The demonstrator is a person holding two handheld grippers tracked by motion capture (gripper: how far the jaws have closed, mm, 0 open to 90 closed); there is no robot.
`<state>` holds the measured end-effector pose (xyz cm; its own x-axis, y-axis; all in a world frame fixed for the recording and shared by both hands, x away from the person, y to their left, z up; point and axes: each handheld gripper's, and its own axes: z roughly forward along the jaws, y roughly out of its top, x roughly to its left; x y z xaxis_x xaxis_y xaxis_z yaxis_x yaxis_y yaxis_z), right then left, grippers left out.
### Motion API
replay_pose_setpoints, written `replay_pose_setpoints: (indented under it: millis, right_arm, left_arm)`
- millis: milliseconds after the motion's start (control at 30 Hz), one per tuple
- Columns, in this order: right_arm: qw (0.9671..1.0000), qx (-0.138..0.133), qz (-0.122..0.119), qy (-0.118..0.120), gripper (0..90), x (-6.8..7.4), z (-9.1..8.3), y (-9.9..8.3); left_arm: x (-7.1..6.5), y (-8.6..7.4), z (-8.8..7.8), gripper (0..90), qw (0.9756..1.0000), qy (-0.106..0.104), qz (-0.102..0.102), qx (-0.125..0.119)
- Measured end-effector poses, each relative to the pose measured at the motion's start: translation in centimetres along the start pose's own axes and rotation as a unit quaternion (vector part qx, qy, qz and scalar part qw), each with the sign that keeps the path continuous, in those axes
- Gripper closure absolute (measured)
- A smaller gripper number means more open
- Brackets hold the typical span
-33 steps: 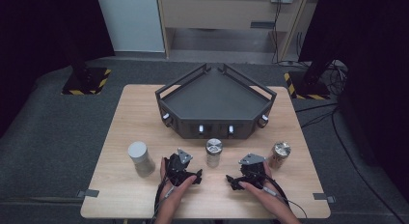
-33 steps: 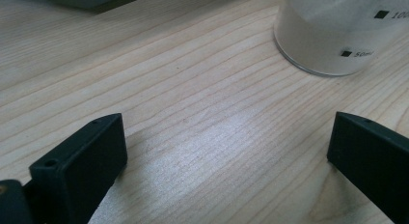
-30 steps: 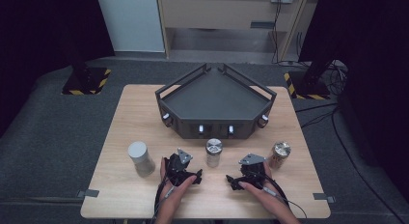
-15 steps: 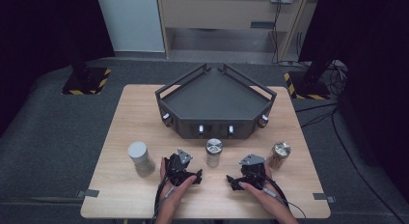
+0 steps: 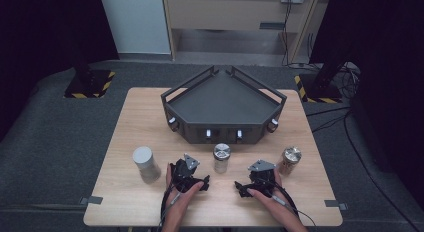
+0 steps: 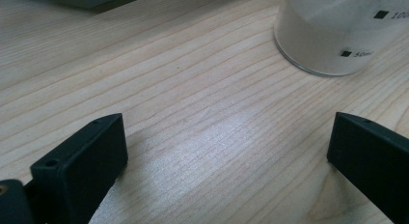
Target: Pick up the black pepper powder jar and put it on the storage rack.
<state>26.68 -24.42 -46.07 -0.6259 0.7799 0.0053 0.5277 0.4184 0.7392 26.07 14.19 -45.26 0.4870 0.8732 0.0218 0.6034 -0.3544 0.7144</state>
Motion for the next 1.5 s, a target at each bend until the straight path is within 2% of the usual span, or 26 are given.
replay_pose_setpoints:
  millis: [333,733,1500]
  right_arm:
    - [1.0,0.0,-0.001,0.0,0.6,0.0,0.0,0.0]
    - [1.0,0.0,-0.001,0.0,0.6,0.0,0.0,0.0]
    - [1.0,0.0,0.0,0.0,0.6,0.0,0.0,0.0]
  left_arm:
    - [-0.3,-0.3,-1.0,1.0,1.0,0.008,-0.001,-0.005]
    - [-0.8,1.3,-4.3,1.1,0.9993,0.008,0.021,-0.031]
    - [0.2,3.9,-9.8,1.6,0.9973,0.014,0.031,-0.065]
